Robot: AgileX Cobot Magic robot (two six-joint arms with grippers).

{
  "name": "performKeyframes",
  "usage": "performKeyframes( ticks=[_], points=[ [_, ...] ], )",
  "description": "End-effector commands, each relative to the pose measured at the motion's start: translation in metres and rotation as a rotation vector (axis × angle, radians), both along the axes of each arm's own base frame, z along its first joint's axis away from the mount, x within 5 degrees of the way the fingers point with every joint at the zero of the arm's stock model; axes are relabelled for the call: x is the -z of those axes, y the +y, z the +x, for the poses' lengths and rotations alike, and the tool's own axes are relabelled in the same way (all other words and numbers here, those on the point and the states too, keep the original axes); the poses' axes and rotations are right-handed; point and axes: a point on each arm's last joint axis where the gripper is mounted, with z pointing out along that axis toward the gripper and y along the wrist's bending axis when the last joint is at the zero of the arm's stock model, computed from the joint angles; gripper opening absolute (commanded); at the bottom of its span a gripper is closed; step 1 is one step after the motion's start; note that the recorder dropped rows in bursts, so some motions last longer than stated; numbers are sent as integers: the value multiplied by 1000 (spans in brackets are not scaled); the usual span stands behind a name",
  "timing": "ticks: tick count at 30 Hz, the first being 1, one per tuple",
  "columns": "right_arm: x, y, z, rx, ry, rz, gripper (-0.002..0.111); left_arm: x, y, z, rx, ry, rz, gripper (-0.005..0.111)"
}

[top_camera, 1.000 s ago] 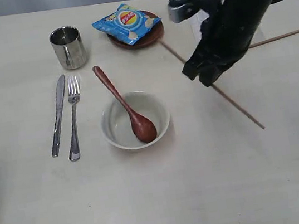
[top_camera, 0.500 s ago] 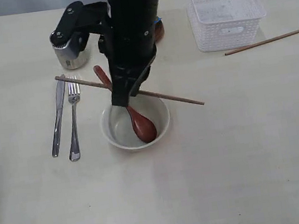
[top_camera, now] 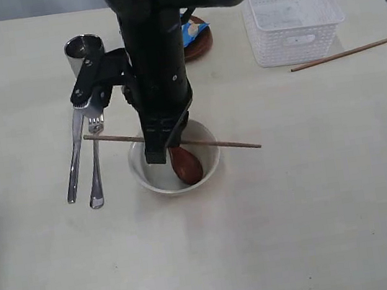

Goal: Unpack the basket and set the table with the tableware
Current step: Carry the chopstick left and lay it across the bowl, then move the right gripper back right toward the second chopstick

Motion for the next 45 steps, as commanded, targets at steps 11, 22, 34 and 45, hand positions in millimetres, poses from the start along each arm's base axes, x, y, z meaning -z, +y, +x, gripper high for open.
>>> performKeyframes(
  ticks=[11,22,34,45],
  points=[
    [2,2,0,55,21,5,0,0,0,0,-3,-11,4,0],
    [2,2,-1,86,24,6,27,0,0,0,-3,-11,4,0],
    [-30,-21,15,162,-174,-54,36,0,0,0,-3,-11,4,0],
    [-95,-120,55,525,-227,88,36,0,0,0,-3,-11,4,0]
  ],
)
